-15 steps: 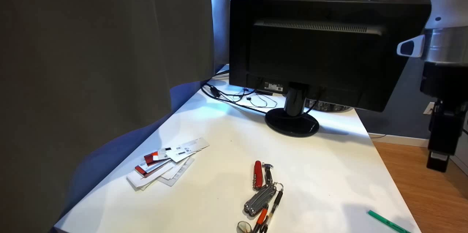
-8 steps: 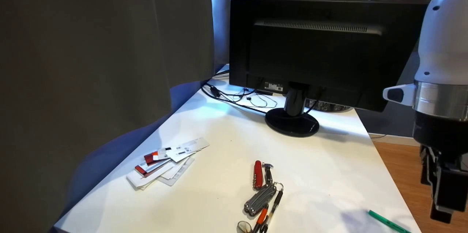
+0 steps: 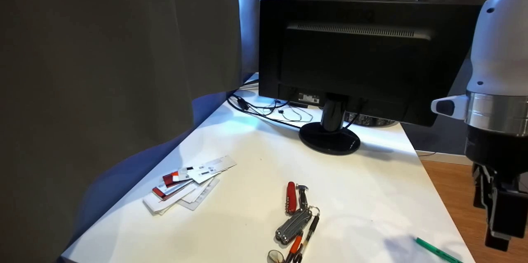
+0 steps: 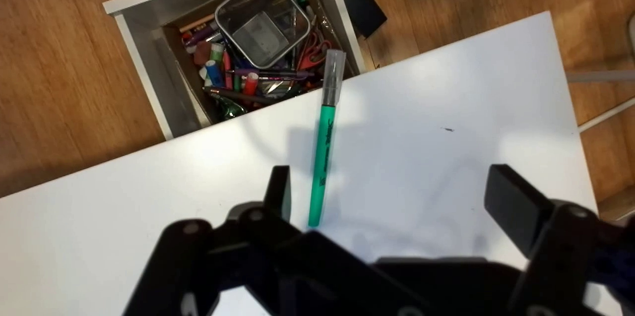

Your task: Put the green pen in the stationary holder in the open drawer

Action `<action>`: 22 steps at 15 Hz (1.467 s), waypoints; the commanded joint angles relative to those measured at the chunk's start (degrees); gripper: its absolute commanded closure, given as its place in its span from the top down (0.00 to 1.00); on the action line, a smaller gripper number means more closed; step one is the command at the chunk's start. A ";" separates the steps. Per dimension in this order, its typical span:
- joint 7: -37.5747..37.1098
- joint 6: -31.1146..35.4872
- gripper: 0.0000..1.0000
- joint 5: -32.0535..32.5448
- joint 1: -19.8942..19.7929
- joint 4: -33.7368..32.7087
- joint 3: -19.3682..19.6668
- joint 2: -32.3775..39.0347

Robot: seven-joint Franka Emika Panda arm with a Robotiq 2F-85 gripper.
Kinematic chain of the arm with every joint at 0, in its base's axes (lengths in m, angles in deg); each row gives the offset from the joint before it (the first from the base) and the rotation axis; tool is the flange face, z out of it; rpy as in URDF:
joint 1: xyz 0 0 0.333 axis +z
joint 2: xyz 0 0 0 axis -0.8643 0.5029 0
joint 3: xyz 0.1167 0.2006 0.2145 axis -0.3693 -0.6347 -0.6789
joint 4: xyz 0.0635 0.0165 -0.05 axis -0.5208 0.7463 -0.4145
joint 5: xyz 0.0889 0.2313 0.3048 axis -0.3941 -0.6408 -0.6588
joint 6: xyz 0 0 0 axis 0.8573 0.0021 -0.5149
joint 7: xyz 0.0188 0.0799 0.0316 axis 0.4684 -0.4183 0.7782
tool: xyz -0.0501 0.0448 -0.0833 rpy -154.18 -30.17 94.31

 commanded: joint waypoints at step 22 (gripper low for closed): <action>6.10 27.99 1.00 9.56 5.47 1.50 9.75 12.81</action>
